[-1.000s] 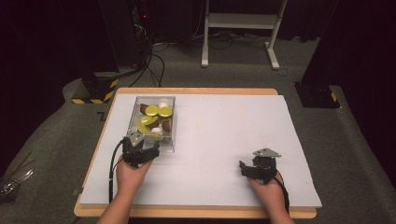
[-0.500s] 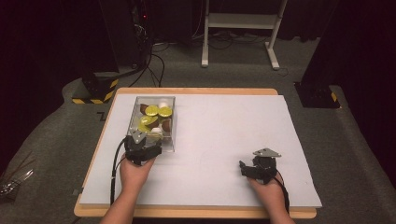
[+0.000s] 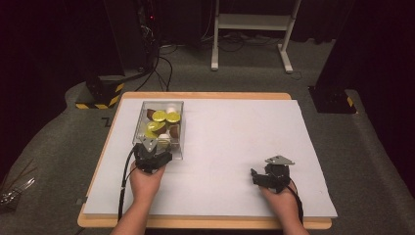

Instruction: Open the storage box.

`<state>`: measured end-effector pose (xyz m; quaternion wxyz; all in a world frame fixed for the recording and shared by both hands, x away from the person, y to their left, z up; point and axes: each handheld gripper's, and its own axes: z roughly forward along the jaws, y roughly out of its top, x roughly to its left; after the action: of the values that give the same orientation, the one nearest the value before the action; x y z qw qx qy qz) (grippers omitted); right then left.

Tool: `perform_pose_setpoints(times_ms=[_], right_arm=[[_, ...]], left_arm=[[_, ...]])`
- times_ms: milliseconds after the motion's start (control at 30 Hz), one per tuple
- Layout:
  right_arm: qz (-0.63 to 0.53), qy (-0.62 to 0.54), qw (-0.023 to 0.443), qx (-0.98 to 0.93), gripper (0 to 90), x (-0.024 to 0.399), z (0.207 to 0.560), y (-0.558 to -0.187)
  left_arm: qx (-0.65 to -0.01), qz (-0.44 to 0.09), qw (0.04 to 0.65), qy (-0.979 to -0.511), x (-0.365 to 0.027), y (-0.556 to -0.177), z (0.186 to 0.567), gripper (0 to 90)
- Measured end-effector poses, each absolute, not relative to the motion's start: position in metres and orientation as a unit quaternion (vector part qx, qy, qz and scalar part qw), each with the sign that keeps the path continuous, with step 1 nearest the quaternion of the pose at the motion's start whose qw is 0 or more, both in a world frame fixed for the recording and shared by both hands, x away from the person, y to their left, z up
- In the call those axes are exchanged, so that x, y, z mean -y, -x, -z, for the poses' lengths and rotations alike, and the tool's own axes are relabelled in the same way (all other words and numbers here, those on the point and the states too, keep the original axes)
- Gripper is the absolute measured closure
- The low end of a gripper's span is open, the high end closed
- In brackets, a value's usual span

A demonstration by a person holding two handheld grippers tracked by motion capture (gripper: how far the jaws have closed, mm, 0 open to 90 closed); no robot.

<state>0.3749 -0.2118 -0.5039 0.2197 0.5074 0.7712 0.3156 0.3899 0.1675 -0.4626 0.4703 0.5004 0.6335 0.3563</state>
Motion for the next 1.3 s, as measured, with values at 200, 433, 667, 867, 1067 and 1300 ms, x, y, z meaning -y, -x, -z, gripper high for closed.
perform_pose_setpoints(times_ms=[200,433,667,867,1067,1300], right_arm=[[-0.316,-0.508,0.220,-0.771,16.9,0.2118,0.5039,-0.3749],[-0.316,-0.507,0.220,-0.771,17.0,0.2118,0.5039,-0.3749],[-0.316,-0.507,0.220,-0.771,17.0,0.2119,0.5039,-0.3749],[-0.316,-0.507,0.220,-0.771,17.0,0.2118,0.5039,-0.3749],[-0.316,-0.507,0.220,-0.771,17.0,0.2118,0.5039,-0.3749],[-0.316,-0.507,0.220,-0.771,17.0,0.2119,0.5039,-0.3749]], left_arm=[[-0.630,-0.369,0.473,-0.494,-0.1675,-0.3883,0.4646,32.1],[-0.630,-0.369,0.472,-0.494,-0.1674,-0.3873,0.4643,32.4],[-0.632,-0.367,0.472,-0.493,-0.1671,-0.3863,0.4636,32.5],[-0.632,-0.366,0.471,-0.494,-0.1673,-0.3852,0.4634,32.6],[-0.634,-0.366,0.475,-0.489,-0.1667,-0.3845,0.4633,32.5],[-0.634,-0.365,0.472,-0.492,-0.1669,-0.3826,0.4630,32.6]])
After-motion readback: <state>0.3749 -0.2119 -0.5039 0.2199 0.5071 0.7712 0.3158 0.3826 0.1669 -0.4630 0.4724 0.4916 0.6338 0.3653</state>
